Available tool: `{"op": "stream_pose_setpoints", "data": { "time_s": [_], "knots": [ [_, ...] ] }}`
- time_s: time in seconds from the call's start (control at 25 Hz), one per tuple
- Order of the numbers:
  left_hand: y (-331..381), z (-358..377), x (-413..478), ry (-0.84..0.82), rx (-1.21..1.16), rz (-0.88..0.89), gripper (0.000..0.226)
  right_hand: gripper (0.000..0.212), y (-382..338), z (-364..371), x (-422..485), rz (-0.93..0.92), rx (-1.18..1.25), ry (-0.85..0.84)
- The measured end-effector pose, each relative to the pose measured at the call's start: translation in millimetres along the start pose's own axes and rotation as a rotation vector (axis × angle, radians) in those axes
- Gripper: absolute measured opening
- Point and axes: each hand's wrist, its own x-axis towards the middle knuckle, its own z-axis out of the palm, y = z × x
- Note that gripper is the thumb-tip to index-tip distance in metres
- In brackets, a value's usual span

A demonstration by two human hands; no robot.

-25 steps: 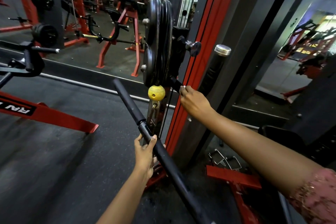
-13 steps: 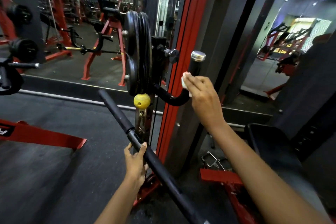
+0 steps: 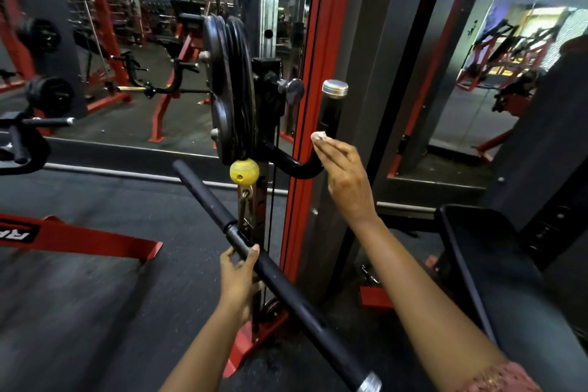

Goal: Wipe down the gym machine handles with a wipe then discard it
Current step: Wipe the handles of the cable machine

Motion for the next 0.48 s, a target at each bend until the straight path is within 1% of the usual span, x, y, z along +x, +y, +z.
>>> {"op": "stream_pose_setpoints", "data": {
  "time_s": [0.08, 0.12, 0.16, 0.2, 0.24, 0.28, 0.32, 0.4, 0.44, 0.48],
  "knots": [
    [9, -15, -13, 0.027, 0.426, 0.101, 0.060, 0.044, 1, -1, -2, -0.002, 0.014, -0.041],
    [15, -22, -22, 0.067, 0.615, 0.197, 0.059, 0.045, 0, -3, -4, -0.002, 0.031, -0.054],
    [23, -28, -34, 0.114, 0.730, 0.328, 0.053, 0.045, -2, -5, -6, 0.012, 0.061, -0.044],
    [32, -27, -49, 0.124, 0.756, 0.474, 0.043, 0.043, -4, -7, -8, 0.057, 0.109, -0.012],
    [42, -20, -64, 0.087, 0.725, 0.605, 0.035, 0.041, -6, -10, -11, 0.139, 0.168, 0.034],
    [53, -7, -76, 0.013, 0.670, 0.708, 0.030, 0.038, -9, -13, -13, 0.259, 0.232, 0.098],
    [66, 13, -86, -0.085, 0.601, 0.780, 0.030, 0.036, -12, -16, -13, 0.420, 0.307, 0.176],
    [87, 58, -86, -0.268, 0.497, 0.860, 0.038, 0.033, -15, -16, -6, 0.781, 0.542, 0.322],
    [97, 80, -79, -0.296, 0.454, 0.873, 0.042, 0.032, -17, -14, 1, 0.911, 0.679, 0.373],
    [108, 100, -69, -0.282, 0.431, 0.877, 0.046, 0.031, -18, -12, 10, 0.990, 0.787, 0.419]
  ]
}}
